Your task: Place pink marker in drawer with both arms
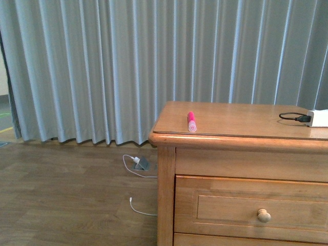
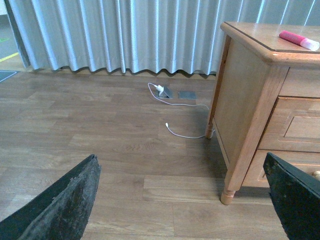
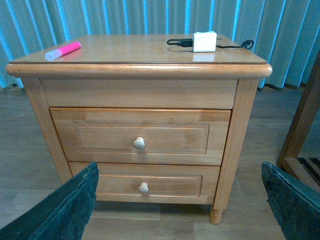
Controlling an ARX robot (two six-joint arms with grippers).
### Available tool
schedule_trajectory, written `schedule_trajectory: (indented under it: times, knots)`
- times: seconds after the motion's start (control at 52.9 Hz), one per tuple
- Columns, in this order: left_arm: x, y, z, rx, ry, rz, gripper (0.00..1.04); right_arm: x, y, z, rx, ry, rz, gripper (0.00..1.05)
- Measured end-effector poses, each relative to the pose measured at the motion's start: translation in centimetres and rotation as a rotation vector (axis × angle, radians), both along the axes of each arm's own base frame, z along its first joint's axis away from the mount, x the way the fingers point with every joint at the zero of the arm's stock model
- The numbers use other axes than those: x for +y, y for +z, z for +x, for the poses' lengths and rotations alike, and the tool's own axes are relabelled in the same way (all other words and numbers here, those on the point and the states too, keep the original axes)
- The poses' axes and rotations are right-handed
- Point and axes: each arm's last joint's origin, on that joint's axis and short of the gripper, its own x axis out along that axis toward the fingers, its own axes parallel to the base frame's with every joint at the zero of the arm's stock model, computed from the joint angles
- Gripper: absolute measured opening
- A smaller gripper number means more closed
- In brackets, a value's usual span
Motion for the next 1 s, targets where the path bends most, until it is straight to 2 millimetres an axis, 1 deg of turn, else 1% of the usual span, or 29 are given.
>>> schedule_trajectory:
  times: [0.643,0.681,0.737,0.775,0.87,1.002]
  knots:
    - [0.0,0.0,0.0,0.0,0.0,0.0,0.99,0.0,0.0,0.0,0.0,0.0,0.0,0.96]
    - [0.0,0.0,0.0,0.0,0.0,0.0,0.99,0.0,-0.1,0.0,0.045,-0.04,0.016,0.96]
    - [0.0,0.0,0.0,0.0,0.0,0.0,0.99,-0.1,-0.4,0.1,0.158,-0.094,0.053,0.96]
    - [0.0,0.0,0.0,0.0,0.0,0.0,0.99,-0.2,-0.7,0.3,0.217,-0.101,0.075,0.96]
    - [0.0,0.0,0.0,0.0,0.0,0.0,0.99,0.0,-0.2,0.9,0.245,-0.083,0.081,0.96]
    - [0.0,0.0,0.0,0.0,0.0,0.0,0.99,0.8,0.8,2.9,0.265,-0.037,0.074,0.96]
